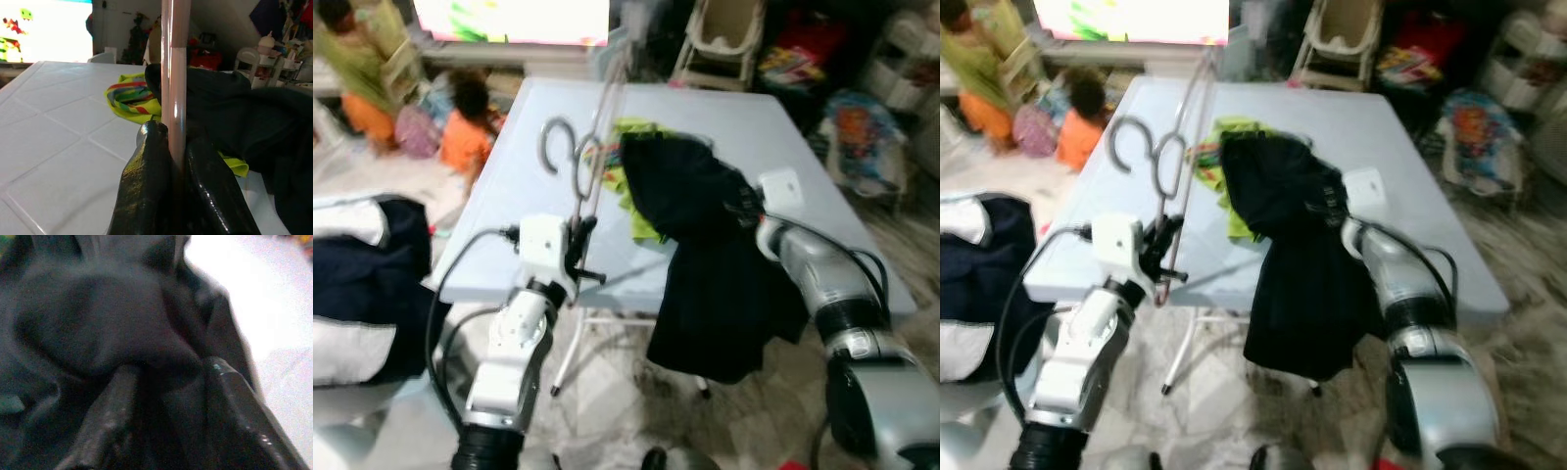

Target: Hang hanger

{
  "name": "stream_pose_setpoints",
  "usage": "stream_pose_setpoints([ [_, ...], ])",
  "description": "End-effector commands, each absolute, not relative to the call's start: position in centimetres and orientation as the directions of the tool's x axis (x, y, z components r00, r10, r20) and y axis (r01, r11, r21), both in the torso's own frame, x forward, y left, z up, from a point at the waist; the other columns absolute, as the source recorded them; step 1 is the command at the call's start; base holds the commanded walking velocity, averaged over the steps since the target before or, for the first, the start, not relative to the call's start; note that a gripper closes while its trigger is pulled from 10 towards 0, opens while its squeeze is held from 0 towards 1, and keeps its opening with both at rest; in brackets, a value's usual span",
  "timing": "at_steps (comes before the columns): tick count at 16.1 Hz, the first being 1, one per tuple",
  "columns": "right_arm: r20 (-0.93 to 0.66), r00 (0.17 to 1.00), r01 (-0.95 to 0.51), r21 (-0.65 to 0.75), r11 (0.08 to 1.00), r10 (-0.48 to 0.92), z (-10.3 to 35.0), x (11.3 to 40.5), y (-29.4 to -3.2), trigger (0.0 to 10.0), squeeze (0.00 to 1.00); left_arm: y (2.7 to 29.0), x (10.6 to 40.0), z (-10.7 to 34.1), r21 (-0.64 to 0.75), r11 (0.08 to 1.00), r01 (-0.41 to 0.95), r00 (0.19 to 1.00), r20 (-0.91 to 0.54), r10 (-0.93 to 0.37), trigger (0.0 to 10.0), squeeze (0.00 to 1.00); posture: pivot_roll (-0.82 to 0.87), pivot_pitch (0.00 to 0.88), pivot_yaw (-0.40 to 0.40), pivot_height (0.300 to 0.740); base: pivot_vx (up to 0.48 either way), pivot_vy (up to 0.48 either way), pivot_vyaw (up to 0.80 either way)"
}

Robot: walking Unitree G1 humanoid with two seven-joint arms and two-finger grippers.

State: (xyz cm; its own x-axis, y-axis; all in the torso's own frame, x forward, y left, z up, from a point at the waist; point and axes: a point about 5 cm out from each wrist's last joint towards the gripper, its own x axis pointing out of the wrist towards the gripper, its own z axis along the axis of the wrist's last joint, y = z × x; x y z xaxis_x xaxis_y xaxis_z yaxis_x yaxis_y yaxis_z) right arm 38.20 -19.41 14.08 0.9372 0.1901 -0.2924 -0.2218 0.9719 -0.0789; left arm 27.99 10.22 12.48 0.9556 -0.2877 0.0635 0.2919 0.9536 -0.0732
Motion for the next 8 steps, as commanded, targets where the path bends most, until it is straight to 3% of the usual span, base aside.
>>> stream_pose_setpoints([
  [1,-0.158,0.970,-0.197,-0.045,0.979,0.188,17.7,39.7,-19.3,0.0,0.00,9.7,28.2,13.1,-0.063,0.951,0.301,0.951,0.091,-0.295,10.0,0.00,0.01,0.000,-0.095,0.740,0.000,0.000,0.00],
  [4,0.123,0.970,-0.224,0.110,0.968,0.211,26.2,42.2,-16.2,0.0,0.00,9.6,28.3,13.1,-0.071,0.955,0.287,0.955,0.099,-0.279,10.0,0.00,0.01,0.000,-0.110,0.740,0.000,0.000,0.00],
  [7,0.324,0.910,-0.319,0.156,0.935,0.257,33.1,42.5,-12.5,0.0,0.00,9.5,28.2,13.1,-0.075,0.958,0.278,0.957,0.103,-0.270,10.0,0.00,0.02,0.000,-0.126,0.740,0.000,0.000,0.00],
  [8,0.333,0.906,-0.324,0.151,0.934,0.261,33.5,42.5,-12.3,0.0,0.00,9.4,28.2,13.1,-0.075,0.958,0.276,0.958,0.105,-0.267,10.0,0.00,0.03,0.000,-0.132,0.740,0.000,0.000,0.00],
])
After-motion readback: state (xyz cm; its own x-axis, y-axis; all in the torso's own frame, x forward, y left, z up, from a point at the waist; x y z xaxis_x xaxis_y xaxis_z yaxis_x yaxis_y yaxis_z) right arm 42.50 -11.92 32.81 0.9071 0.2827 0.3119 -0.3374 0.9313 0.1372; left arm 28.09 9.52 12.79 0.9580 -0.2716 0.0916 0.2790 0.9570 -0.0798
